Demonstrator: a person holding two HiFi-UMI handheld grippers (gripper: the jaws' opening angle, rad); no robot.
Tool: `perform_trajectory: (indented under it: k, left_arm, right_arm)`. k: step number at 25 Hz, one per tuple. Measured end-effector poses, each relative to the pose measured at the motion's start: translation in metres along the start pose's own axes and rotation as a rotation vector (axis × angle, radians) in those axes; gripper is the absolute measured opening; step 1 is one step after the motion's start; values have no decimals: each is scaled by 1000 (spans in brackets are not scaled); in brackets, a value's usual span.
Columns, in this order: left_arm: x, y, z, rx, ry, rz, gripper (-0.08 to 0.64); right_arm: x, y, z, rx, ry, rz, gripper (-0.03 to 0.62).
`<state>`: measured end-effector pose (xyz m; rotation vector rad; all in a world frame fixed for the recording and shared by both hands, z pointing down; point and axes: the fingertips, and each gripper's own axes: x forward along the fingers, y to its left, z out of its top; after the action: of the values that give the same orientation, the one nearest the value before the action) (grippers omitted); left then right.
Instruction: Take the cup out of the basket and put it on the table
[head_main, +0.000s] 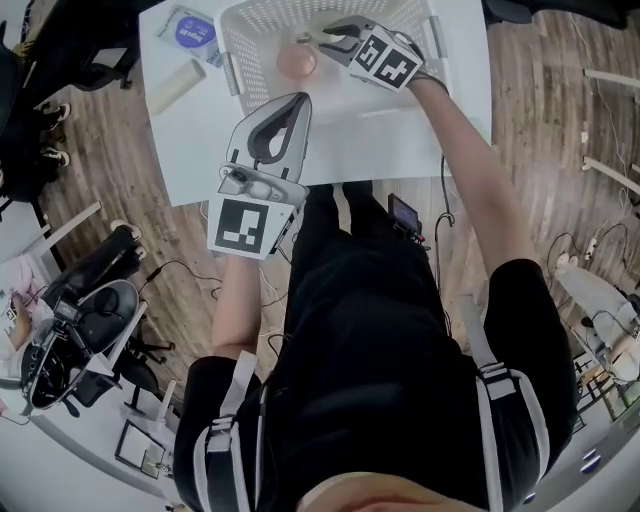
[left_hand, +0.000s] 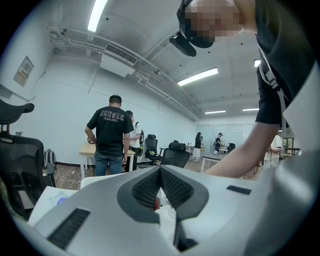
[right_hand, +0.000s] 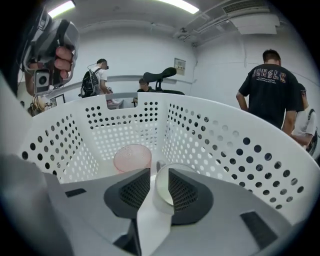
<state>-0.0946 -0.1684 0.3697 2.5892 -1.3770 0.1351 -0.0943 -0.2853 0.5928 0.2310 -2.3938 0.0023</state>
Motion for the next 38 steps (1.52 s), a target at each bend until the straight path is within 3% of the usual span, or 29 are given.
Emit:
perform_trajectory:
  k: [9,15,18,28,38]
  left_arm:
    - [-5,4,-7,-7,16,17,17]
    - [-4,3,-1,0,9,20,17]
    - [-3,3,0,-4,13,27,17]
    - [-9,0,-4,1,16,28,17]
    - [-17,-2,4,15,-8,30,18]
  right_arm:
    - [10,3,-12,-39,58,24,107]
    - [15,9,-18,-129,114,39,106]
    - [16,7,-21,-159,136,33,46]
    - [8,4,-18,-113,116,46,41]
    - [-23,6,19,-101,45,22,40]
